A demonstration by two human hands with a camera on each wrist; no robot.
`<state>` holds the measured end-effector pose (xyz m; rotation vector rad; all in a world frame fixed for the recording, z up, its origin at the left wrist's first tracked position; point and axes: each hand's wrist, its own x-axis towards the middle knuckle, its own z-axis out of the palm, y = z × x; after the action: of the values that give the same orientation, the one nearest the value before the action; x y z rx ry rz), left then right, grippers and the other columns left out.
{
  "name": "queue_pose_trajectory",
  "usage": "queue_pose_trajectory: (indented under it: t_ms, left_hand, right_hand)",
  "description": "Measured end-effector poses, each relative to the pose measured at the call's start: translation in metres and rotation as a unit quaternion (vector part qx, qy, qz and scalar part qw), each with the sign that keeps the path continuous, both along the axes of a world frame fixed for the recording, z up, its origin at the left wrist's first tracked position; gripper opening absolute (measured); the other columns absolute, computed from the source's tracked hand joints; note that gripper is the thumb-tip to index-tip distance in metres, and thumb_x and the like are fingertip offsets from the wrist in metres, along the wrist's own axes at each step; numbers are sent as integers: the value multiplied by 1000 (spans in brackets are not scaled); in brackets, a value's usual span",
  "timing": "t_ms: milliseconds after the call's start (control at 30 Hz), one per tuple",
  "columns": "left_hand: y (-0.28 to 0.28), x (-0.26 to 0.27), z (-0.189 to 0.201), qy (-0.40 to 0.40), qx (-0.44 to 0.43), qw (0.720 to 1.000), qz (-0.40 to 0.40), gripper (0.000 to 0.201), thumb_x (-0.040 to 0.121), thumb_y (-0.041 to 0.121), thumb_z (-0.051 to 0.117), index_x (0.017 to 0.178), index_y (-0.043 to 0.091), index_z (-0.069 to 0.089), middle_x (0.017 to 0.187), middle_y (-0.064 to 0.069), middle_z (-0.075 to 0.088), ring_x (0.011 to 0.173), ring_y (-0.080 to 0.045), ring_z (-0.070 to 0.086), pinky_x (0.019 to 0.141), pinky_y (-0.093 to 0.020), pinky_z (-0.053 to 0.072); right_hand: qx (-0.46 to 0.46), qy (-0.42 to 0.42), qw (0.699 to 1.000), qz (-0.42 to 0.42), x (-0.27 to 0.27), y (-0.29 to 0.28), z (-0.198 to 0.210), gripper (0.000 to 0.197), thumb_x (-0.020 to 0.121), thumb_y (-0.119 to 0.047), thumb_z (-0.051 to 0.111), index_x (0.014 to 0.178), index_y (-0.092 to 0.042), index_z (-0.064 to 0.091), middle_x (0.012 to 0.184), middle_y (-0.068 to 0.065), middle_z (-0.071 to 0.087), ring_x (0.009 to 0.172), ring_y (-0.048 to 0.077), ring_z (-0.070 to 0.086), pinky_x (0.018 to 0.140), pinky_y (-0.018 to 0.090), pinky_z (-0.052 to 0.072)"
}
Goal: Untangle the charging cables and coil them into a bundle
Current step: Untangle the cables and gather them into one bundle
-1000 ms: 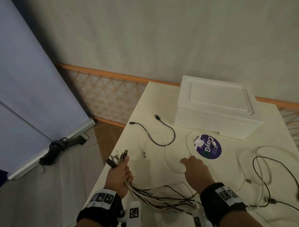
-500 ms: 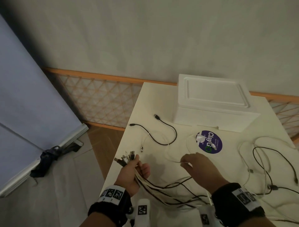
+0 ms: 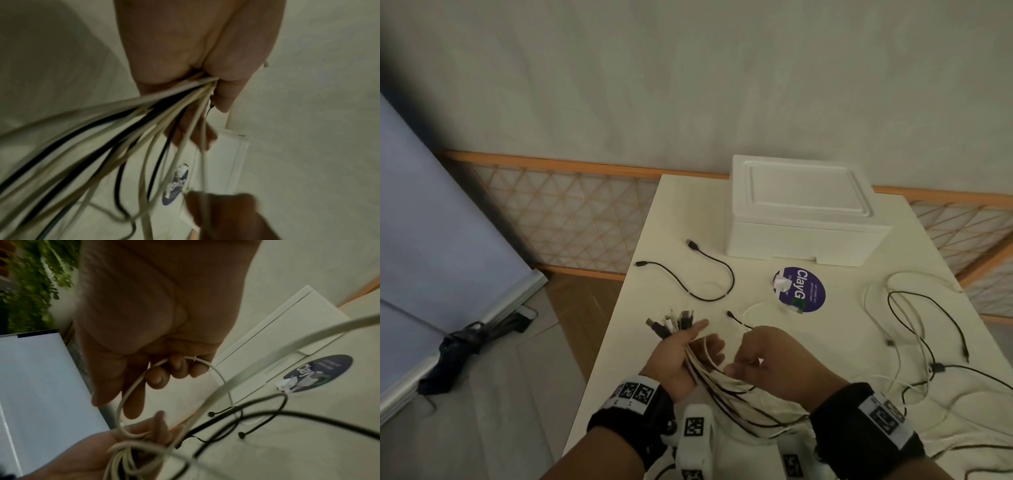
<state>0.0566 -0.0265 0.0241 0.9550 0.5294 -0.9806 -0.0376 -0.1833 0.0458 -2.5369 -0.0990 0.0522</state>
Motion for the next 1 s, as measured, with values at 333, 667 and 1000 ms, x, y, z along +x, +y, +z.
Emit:
queue_pose_trajectory:
  t_ms: [333, 667, 1000]
  left_hand:
    - [16, 33, 10, -95, 1, 987, 130, 14, 95, 20, 55, 101, 16, 67, 73, 0, 74, 78, -17, 66, 69, -32, 50]
    - [25, 43, 8, -133, 2, 978, 158, 20, 97, 23, 50, 101, 11, 65, 60, 2, 57, 46, -8, 50, 59, -27, 47]
    - [0, 10, 11, -169, -20, 979, 114, 22, 95, 19, 55, 78, 8, 63, 66, -3, 63, 56, -11, 54, 59, -27, 49]
  right_hand:
    - [-181, 163, 945, -217, -62, -65, -33, 42, 86, -43, 53, 56, -16, 41, 56, -2, 41, 60, 9, 45, 51, 19, 26]
    - [-274, 203, 895, -286, -91, -104, -38, 32, 84, -49, 53, 60, -27, 53, 64, -7, 51, 69, 7, 54, 62, 26, 35]
    - [-51, -20, 997, -55, 28, 19, 11, 34, 86, -52, 57, 109, -29, 66, 102, -12, 62, 96, 6, 54, 87, 22, 41]
